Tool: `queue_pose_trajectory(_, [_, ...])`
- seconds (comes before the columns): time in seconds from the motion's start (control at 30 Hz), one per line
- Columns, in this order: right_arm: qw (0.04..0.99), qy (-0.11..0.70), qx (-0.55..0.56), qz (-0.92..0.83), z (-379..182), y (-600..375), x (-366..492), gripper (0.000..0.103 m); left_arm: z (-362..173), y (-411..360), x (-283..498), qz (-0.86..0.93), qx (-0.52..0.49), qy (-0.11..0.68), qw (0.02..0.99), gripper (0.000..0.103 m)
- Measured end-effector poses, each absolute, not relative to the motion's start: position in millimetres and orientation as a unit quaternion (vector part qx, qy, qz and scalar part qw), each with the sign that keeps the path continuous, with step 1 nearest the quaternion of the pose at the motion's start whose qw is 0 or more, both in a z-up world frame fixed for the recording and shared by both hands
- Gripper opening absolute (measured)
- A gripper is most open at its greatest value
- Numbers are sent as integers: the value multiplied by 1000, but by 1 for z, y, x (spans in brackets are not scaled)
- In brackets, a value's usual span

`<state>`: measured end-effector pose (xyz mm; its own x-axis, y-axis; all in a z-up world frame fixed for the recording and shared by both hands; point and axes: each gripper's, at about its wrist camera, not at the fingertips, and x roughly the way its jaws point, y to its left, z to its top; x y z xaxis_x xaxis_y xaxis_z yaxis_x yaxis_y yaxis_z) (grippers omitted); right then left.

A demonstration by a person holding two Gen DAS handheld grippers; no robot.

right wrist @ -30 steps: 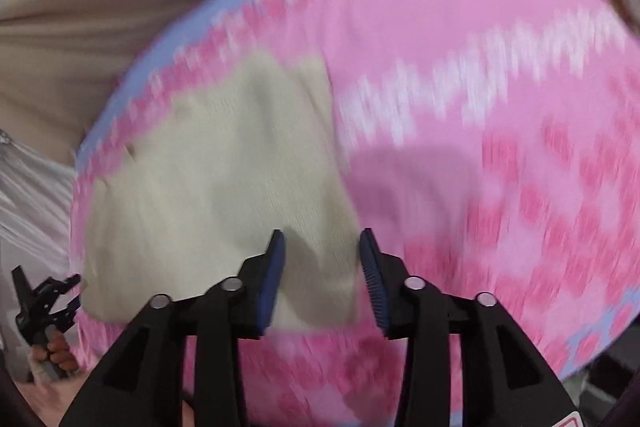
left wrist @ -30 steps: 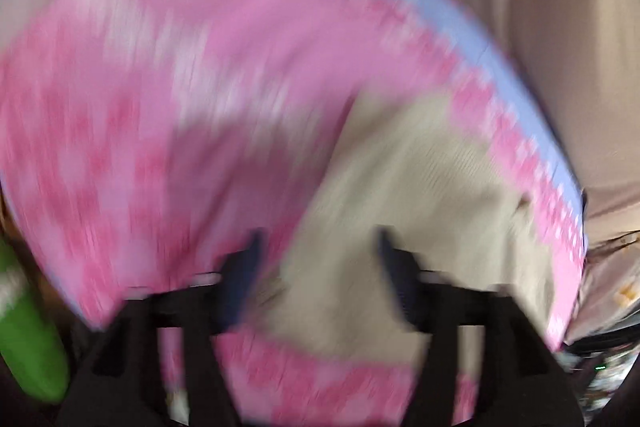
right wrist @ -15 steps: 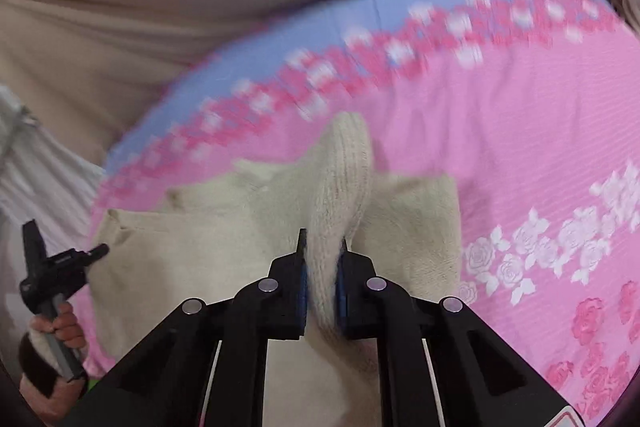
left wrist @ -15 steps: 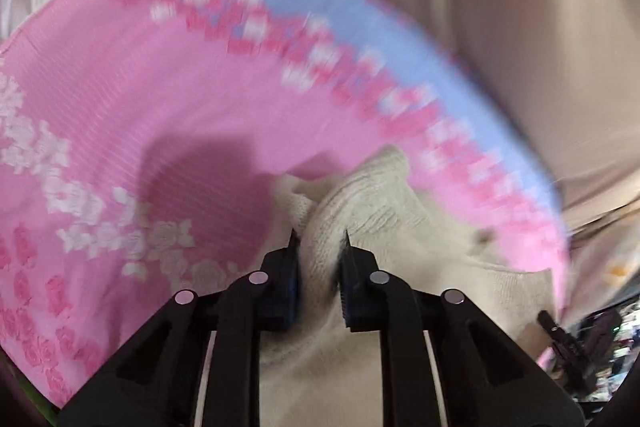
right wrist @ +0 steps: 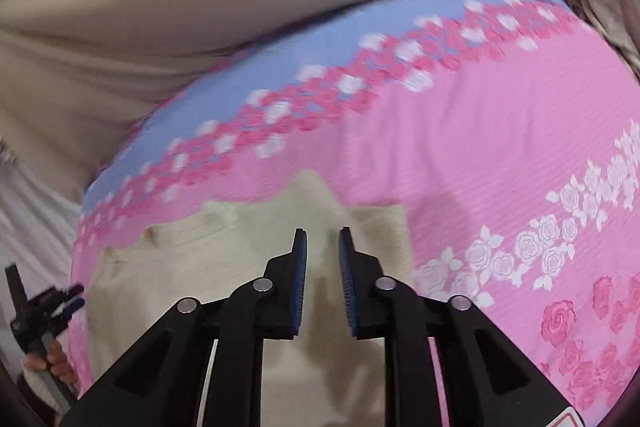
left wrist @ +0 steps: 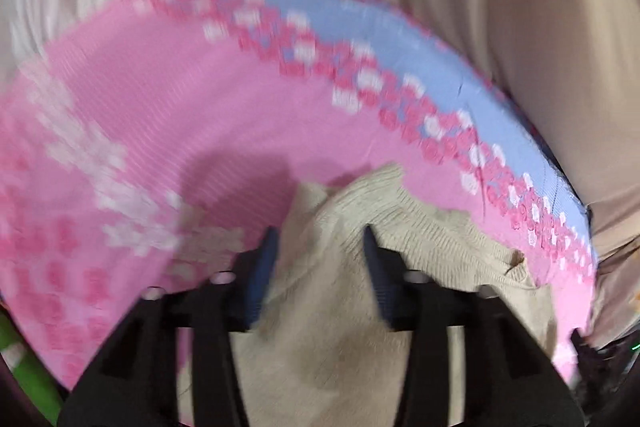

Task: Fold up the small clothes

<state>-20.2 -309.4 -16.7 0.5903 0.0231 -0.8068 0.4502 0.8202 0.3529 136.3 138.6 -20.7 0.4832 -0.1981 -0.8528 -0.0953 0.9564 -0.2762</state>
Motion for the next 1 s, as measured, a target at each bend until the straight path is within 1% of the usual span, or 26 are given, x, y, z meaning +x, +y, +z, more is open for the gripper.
queue_pose_trajectory(0.03, [844,454,264,-108,-23,-298,-17,18,-18,135,131,-34,-134,503,853,51])
queue_pose_trajectory(0.1, [831,498,223,-104,-45,-276,-10,18,-23,120,126,-46,-109,513,850,51])
queue_pose_trajectory(0.17, [808,544,187,-127,-81,-265,-4,18,-38,104,120,-52,-93,532,840,51])
queue_pose_trajectory(0.23, [810,531,207,-141,-78,-263,-9,18,-58,94,116,-46,-86,554,826,51])
queue_pose_trajectory(0.3, [815,521,218,-125,-59,-258,-8,20,-72,88,108,-32,-67,579,812,51])
queue_pose_trajectory(0.37, [831,503,223,-79,-36,-241,-2,20,-64,82,96,-47,-80,572,815,51])
queue_pose_trajectory(0.43, [832,507,223,-24,-30,-215,12,21,-53,68,90,-79,-77,560,821,52])
queue_pose_trajectory(0.5, [824,524,217,17,-44,-190,29,25,-53,47,90,-100,-50,554,825,59])
queue_pose_trajectory(0.53, [818,539,202,26,-59,-179,39,25,-59,41,93,-102,-42,557,823,62])
queue_pose_trajectory(0.57, [813,551,185,18,-73,-173,45,25,-70,36,97,-99,-29,564,819,62])
queue_pose_trajectory(0.6, [808,564,169,4,-88,-172,51,18,-82,33,101,-84,-12,573,815,62])
queue_pose_trajectory(0.63, [814,553,181,6,-93,-178,52,16,-89,32,104,-76,-2,574,816,64])
queue_pose_trajectory(0.7, [811,548,203,-13,-82,-188,50,16,-83,28,104,-82,20,565,821,64])
queue_pose_trajectory(0.73, [821,533,205,-13,-69,-191,48,18,-81,28,103,-85,21,566,820,63])
queue_pose_trajectory(0.77, [826,525,206,-8,-62,-191,47,27,-80,28,103,-87,20,567,819,63])
queue_pose_trajectory(0.87, [827,524,203,8,-55,-184,46,27,-83,32,105,-83,12,570,818,64])
queue_pose_trajectory(0.93, [819,552,156,0,-75,-173,52,27,-82,29,105,-83,19,569,818,64])
queue_pose_trajectory(0.97, [813,565,140,-6,-88,-174,53,25,-82,29,106,-83,19,570,817,64])
queue_pose_trajectory(1.0, [819,555,147,-5,-91,-175,52,24,-82,30,106,-83,18,571,817,64])
